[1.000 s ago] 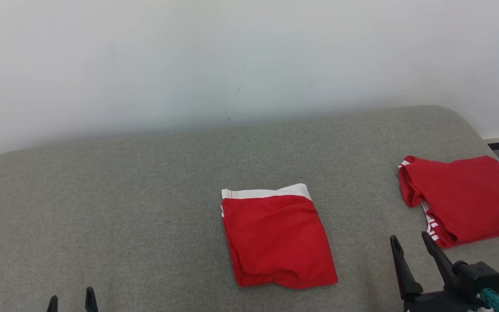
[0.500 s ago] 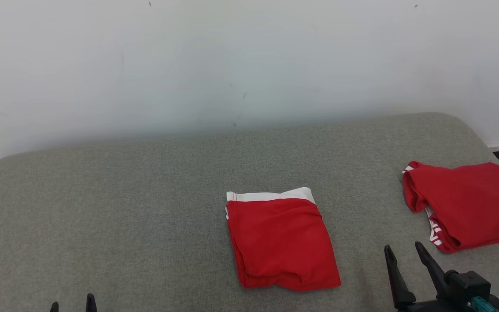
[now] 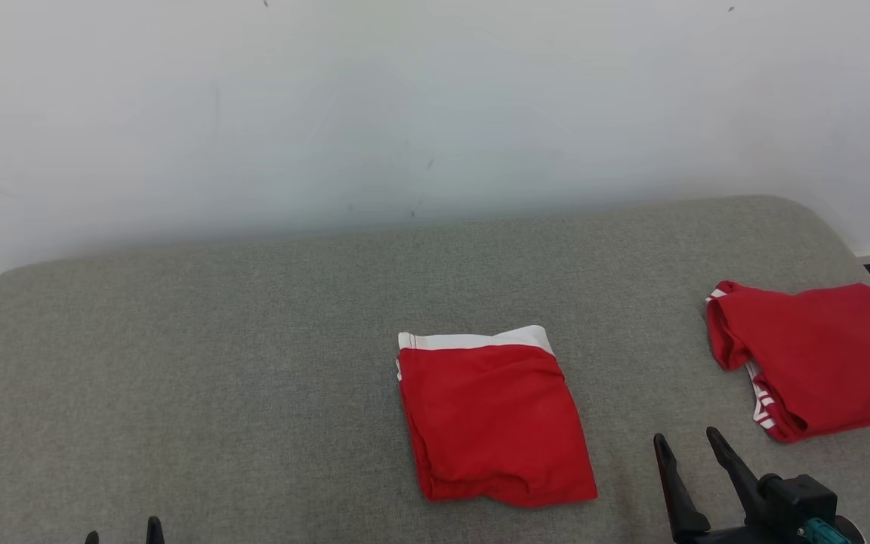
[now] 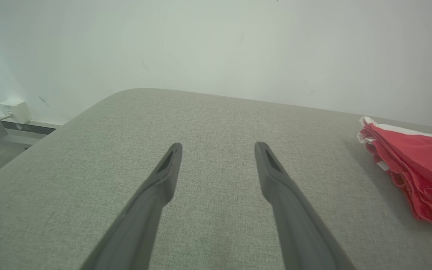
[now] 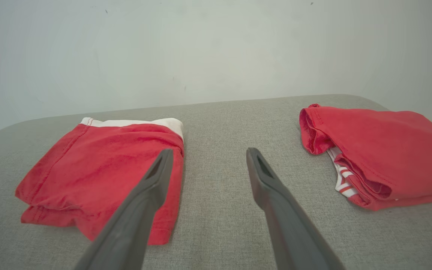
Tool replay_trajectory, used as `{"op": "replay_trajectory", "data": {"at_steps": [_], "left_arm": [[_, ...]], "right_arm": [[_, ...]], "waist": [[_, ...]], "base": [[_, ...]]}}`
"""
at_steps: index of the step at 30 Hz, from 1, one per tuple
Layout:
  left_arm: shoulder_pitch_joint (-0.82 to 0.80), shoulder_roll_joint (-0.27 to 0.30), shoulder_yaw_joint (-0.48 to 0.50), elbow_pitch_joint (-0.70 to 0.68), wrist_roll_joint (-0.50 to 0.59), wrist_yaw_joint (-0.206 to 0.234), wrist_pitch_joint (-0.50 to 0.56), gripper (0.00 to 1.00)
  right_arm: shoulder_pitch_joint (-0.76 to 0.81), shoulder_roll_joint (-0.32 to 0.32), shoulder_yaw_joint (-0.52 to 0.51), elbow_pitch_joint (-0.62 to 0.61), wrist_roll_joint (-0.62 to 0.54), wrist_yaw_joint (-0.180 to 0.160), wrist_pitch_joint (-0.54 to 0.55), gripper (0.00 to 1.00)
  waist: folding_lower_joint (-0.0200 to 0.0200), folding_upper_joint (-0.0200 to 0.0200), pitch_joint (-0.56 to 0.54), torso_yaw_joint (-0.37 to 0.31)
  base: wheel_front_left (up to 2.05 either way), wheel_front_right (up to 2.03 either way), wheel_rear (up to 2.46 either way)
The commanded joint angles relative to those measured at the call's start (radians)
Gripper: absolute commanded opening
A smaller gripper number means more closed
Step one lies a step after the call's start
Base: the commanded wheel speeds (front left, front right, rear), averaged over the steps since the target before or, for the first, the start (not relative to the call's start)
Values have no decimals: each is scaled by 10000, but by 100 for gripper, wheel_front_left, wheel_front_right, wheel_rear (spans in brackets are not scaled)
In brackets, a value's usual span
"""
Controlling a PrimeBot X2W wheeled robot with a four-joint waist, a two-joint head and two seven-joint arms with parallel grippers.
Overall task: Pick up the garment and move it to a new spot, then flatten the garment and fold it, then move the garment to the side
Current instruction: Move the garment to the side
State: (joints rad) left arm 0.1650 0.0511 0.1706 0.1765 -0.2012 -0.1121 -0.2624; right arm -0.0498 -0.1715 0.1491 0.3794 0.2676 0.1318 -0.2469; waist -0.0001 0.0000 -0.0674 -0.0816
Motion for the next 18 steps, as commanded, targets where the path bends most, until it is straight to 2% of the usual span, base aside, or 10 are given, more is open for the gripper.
{"op": "replay_trajectory", "data": {"at_steps": [1, 14, 18], "left_arm": [[-11, -13, 32, 15, 98, 5, -28, 100], [-139, -13, -62, -8, 91, -33, -28, 100], [-155, -12, -156, -72, 94, -45, -28, 100]], "right_arm": [[-91, -31, 34, 28, 100, -27, -54, 100], [-264, -164, 65, 29, 144, -27, -33, 100], [-413, -232, 159, -82, 280, -27, 557, 100]], "waist": [[1, 0, 9, 16], [1, 0, 121, 276], [1, 0, 195, 429]], "base": [[0, 0, 0], [0, 0, 0], [0, 0, 0]]}}
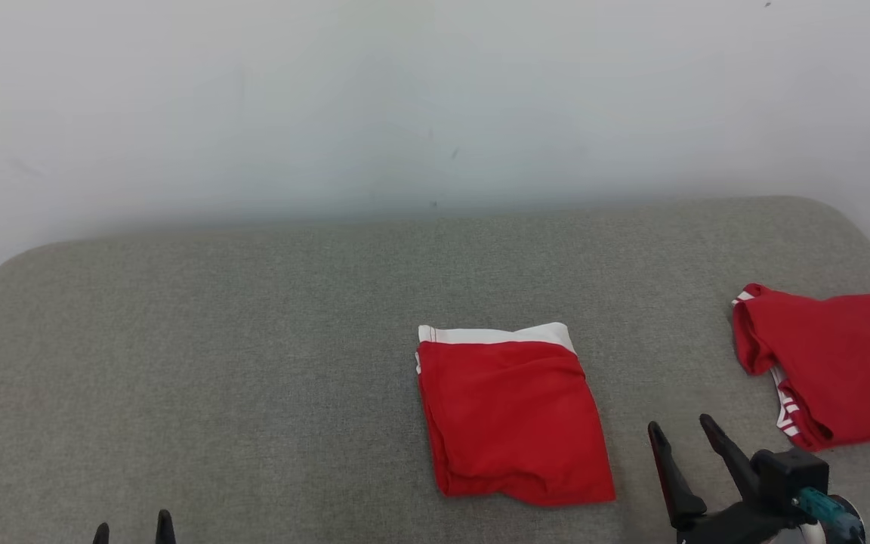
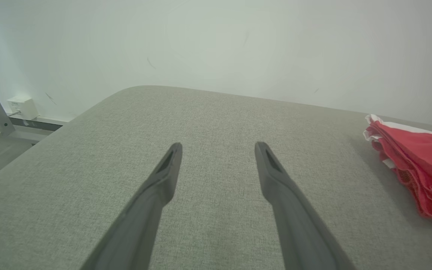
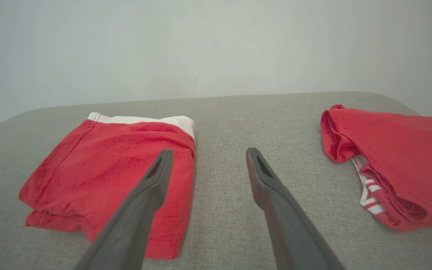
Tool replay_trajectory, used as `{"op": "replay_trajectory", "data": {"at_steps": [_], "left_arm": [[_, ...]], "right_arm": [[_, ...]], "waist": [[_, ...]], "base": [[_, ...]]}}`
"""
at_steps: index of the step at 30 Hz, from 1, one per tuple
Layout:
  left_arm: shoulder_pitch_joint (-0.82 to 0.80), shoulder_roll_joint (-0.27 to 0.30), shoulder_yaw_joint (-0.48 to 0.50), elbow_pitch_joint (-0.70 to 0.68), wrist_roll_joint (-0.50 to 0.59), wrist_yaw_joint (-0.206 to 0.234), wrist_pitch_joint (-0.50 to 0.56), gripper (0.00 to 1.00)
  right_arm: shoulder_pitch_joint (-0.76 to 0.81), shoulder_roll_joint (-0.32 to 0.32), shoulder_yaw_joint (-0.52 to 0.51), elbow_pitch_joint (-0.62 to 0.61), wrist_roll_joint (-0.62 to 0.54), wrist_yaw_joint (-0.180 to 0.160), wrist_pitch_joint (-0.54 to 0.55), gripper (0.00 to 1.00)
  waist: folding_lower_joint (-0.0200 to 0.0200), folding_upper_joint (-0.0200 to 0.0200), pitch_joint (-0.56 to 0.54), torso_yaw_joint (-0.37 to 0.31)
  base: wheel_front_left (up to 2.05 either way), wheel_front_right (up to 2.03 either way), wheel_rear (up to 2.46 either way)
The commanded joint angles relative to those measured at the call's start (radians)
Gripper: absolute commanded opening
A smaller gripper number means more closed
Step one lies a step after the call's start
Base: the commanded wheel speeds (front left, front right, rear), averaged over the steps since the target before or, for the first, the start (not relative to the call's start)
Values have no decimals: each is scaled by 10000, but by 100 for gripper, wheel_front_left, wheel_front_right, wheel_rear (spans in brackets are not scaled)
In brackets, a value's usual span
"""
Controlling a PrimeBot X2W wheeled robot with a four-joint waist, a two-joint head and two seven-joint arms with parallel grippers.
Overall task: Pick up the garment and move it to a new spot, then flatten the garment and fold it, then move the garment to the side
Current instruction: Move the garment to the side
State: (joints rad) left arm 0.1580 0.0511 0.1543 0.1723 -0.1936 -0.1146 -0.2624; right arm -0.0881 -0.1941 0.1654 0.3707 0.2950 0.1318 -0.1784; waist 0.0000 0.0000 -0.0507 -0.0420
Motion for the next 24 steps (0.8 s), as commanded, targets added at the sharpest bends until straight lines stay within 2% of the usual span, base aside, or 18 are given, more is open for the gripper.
{"op": "replay_trajectory", "data": {"at_steps": [1, 8, 15, 19, 24], "left_arm": [[-100, -13, -32, -51, 16, -22, -28, 100], [-163, -13, -347, -168, 19, 0, -28, 100], [-206, -12, -761, -341, -72, 90, -28, 100], [-205, -12, -988, -491, -144, 157, -28, 100], [-339, -15, -1201, -612, -139, 188, -28, 100]], "right_arm": [[-82, -71, 28, -24, 62, -27, 208, 100], [-752, -871, 727, -864, 1167, -27, 3712, 100], [-1321, -1422, 463, -1225, 2072, -27, 7249, 100], [-1557, -1305, -20, -1163, 1981, -27, 8458, 100], [-1913, -1058, -674, -1002, 1616, -27, 9219, 100]], "waist": [[0, 0, 63, 85], [0, 0, 219, 482], [0, 0, 321, 1133], [0, 0, 434, 1541], [0, 0, 787, 2011]], "base": [[0, 0, 0], [0, 0, 0], [0, 0, 0], [0, 0, 0], [0, 0, 0]]}}
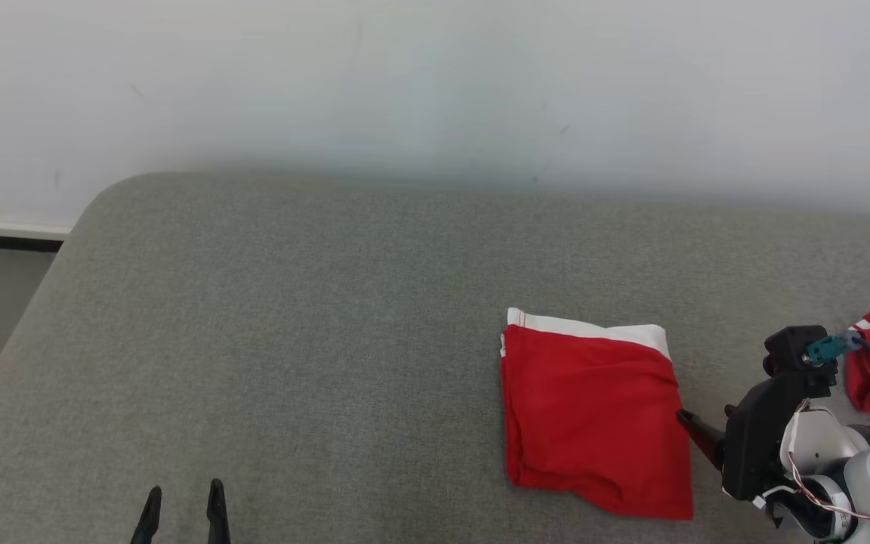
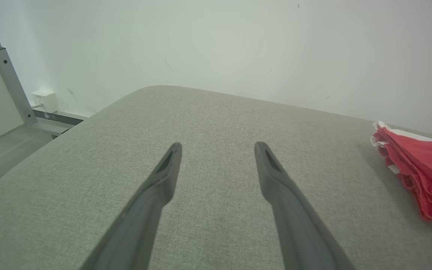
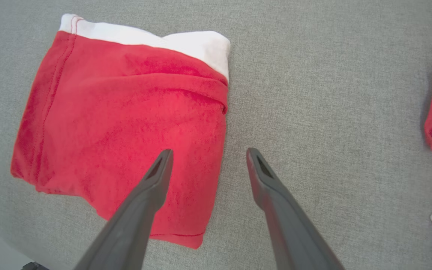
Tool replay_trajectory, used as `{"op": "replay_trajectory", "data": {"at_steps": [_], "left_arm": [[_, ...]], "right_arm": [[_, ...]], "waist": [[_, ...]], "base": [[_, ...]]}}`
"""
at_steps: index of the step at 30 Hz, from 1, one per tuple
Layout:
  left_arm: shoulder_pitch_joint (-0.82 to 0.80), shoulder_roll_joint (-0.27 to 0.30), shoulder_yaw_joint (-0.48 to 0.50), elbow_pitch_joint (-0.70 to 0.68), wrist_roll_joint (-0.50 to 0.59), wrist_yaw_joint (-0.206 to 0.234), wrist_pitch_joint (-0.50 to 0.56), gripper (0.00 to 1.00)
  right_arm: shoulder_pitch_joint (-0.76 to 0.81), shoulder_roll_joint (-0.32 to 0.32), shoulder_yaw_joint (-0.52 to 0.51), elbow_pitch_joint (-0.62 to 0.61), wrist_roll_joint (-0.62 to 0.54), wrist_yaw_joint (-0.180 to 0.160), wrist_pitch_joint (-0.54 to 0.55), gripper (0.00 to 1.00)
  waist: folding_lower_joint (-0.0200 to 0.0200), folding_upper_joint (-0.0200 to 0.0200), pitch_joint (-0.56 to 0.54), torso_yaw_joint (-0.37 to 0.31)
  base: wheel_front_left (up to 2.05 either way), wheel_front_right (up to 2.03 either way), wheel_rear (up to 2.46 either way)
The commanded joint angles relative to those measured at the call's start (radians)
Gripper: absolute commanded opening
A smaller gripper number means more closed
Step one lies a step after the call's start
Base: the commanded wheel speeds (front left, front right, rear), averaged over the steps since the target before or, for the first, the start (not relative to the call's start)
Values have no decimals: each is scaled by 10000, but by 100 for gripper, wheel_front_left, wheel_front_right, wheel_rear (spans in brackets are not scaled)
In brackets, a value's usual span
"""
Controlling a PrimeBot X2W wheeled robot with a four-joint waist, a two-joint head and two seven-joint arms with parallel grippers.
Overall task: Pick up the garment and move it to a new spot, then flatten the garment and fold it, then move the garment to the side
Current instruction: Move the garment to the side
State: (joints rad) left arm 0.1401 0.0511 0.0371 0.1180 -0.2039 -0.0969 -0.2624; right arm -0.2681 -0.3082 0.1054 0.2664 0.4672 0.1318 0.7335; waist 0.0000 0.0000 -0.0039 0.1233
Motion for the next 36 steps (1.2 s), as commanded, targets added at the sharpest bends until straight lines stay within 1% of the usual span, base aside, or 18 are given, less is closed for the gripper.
{"op": "replay_trajectory", "data": {"at_steps": [1, 8, 12, 19, 22, 23, 24, 25, 26, 32, 33, 36], "left_arm": [[-202, -15, -82, -96, -44, 17, -28, 100], [-553, -13, -422, -200, -55, 40, -28, 100], [-758, -13, -558, -264, -107, 73, -28, 100], [-946, -13, -653, -297, -195, 133, -28, 100], [-1056, -13, -687, -302, -221, 151, -28, 100], [-1066, -13, -690, -316, -228, 164, -28, 100], [-1070, -12, -683, -327, -237, 167, -28, 100], [-1102, -13, -682, -341, -248, 188, -28, 100], [-1155, -13, -679, -360, -260, 190, -28, 100], [-1295, -15, -613, -442, -340, 261, -28, 100], [-1337, -13, -601, -535, -395, 312, -28, 100], [-1410, -13, -657, -630, -409, 356, -28, 100]], "right_arm": [[-208, 148, -184, 55, -144, -27, 202, 100], [-634, 322, -1136, 552, -1134, -27, 703, 100], [-759, 636, -1613, 839, -1441, -27, 935, 100], [-731, 1002, -1889, 1187, -1806, -27, 1229, 100], [-669, 1050, -1821, 1422, -2025, -27, 1449, 100], [-660, 1058, -1754, 1488, -2053, -27, 1538, 97], [-661, 1057, -1655, 1528, -2080, -27, 1641, 62], [-704, 1026, -1516, 1495, -2128, -27, 1689, 23], [-799, 939, -1327, 1411, -2192, -27, 1713, 0], [-1735, -10, -317, 668, -2370, -31, 1559, 0], [-2133, -233, 82, 414, -2338, -28, 1629, 0], [-2682, -524, 548, 83, -2113, -28, 1786, 0]], "waist": [[0, 0, 415, 451], [0, 0, 1042, 991], [0, 0, 1357, 1192], [0, 0, 1722, 1297], [0, 0, 1850, 1307], [0, 0, 1881, 1300], [0, 0, 1918, 1274], [0, 0, 1965, 1238], [0, 0, 2011, 1192], [0, 0, 2197, 744], [0, 0, 2274, 477], [0, 0, 2380, 41]], "base": [[0, 0, 0], [0, 0, 0], [0, 0, 0], [0, 0, 0], [0, 0, 0], [0, 0, 0], [0, 0, 0], [0, 0, 0], [0, 0, 0], [0, 0, 0], [0, 0, 0], [0, 0, 0]]}}
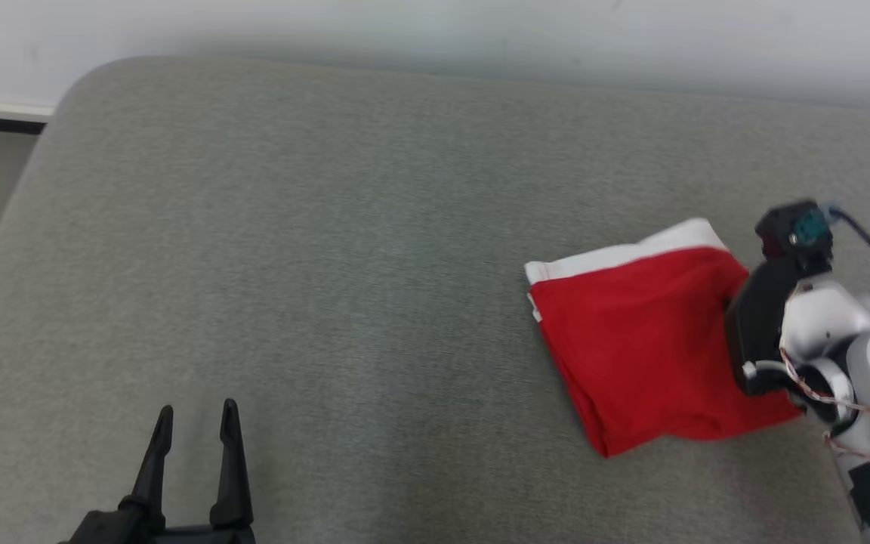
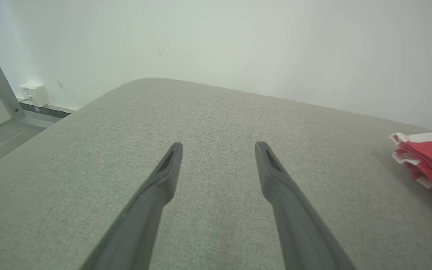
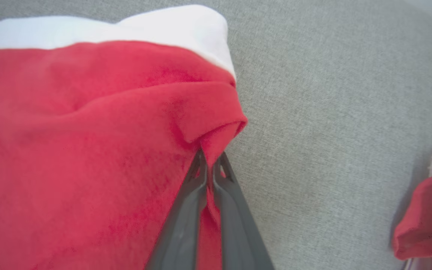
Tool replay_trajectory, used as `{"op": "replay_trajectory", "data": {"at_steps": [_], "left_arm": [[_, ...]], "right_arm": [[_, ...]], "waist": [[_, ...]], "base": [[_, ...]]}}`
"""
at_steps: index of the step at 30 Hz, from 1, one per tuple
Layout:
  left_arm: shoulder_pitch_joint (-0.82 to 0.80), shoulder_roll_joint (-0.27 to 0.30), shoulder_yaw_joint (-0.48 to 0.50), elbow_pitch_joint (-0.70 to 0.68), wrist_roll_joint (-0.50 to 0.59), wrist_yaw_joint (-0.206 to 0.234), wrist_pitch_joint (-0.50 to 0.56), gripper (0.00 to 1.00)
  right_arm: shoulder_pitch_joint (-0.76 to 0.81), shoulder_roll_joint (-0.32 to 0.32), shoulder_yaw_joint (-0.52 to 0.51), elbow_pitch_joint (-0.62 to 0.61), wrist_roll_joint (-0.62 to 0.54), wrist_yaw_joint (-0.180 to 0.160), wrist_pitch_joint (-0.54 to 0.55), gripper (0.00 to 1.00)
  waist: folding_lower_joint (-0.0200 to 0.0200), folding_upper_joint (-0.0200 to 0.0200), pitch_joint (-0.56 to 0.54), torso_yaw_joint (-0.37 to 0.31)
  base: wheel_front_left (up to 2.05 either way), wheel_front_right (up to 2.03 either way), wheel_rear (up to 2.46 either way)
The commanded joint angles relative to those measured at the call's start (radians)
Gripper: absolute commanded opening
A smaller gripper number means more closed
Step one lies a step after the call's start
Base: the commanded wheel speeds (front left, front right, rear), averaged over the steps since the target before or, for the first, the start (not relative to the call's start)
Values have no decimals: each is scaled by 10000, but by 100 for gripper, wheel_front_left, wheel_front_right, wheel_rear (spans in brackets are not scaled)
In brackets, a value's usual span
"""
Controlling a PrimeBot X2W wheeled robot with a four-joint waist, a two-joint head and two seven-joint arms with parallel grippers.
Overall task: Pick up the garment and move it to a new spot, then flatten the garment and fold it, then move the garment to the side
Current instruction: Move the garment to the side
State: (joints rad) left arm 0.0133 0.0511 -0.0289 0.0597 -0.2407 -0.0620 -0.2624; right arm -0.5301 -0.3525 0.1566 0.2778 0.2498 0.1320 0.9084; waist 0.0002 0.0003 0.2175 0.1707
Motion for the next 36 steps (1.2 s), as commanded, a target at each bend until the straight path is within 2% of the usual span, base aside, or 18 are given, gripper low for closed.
{"op": "replay_trajectory", "data": {"at_steps": [1, 11, 21, 27, 34, 36], "left_arm": [[-199, -15, -27, -75, -38, 29, -28, 100], [-557, -10, -116, -268, 6, 83, -28, 100], [-742, -9, -77, -361, 274, 59, -28, 100], [-859, -9, -88, -400, 500, -51, -28, 100], [-1163, -2, 158, -370, 896, -347, -28, 100], [-1231, 32, 234, -414, 1046, -428, -28, 100]], "right_arm": [[-224, -223, 169, -151, 116, -30, 95, 0], [-1202, -1547, 1244, -1315, 747, -30, 643, 0], [-1598, -3024, 1776, -2246, 891, -30, 694, 0], [-1713, -3672, 1983, -2109, 697, -30, 339, 0], [-1958, -4591, 2217, -1251, 453, -30, -723, 0], [-2017, -4663, 2057, -888, 346, -30, -1092, 0]], "waist": [[-2, -3, 204, -570], [-2, -3, 456, -2053], [-2, -3, 855, -3106], [-2, -3, 1169, -3411], [-2, -3, 1677, -3577], [-2, -3, 1800, -3584]], "base": [[0, 0, 0], [0, 0, 0], [0, 0, 0], [0, 0, 0], [0, 0, 0], [0, 0, 0]]}}
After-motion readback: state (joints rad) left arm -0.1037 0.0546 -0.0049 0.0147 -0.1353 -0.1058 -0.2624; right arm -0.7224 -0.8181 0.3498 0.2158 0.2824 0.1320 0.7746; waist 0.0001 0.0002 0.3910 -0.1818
